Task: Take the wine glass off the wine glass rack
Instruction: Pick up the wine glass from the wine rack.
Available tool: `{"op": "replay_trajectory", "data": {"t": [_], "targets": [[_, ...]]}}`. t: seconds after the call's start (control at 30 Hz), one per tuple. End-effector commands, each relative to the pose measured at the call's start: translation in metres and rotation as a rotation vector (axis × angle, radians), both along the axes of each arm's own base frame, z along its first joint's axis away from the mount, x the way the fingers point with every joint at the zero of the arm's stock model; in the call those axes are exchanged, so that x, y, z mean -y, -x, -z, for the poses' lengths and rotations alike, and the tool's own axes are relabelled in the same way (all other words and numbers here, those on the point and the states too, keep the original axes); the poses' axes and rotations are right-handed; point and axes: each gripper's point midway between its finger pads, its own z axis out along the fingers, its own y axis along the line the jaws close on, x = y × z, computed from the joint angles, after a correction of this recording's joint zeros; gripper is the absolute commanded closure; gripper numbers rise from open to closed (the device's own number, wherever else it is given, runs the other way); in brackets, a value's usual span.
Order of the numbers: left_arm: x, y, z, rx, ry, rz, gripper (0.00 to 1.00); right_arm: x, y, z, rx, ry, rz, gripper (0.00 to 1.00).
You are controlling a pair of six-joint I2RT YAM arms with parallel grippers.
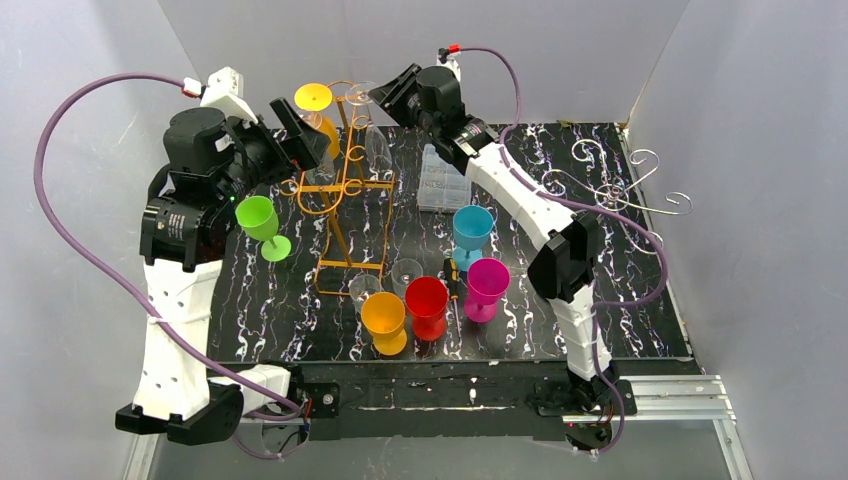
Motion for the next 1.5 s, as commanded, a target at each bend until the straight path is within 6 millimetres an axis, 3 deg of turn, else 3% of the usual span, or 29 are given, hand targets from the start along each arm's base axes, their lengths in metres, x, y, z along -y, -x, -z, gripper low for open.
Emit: {"op": "replay_trajectory", "data": {"t": [0.0,0.23,0.8,1.47], "targets": [[0.001,0.006,-0.012,0.043,0.018,0.018,0.02,0.000,-0.010,-0.019,0.043,-0.070,0.043,0.59],[0.001,0.008,-0.011,0.042,0.029,0.023,0.02,-0.002,-0.014,-0.015,0.028,-0.090,0.062,0.66],[0.002,0.009,-0.009,0.040,0.053,0.027,0.02,0.005,-0.005,-0.046,0.058,-0.158,0.077,0.88],[0.000,0.002,0.004,0.000,0.075,0.008,0.02,0.024,0.007,-0.082,0.092,-0.194,0.109,0.93]]}}
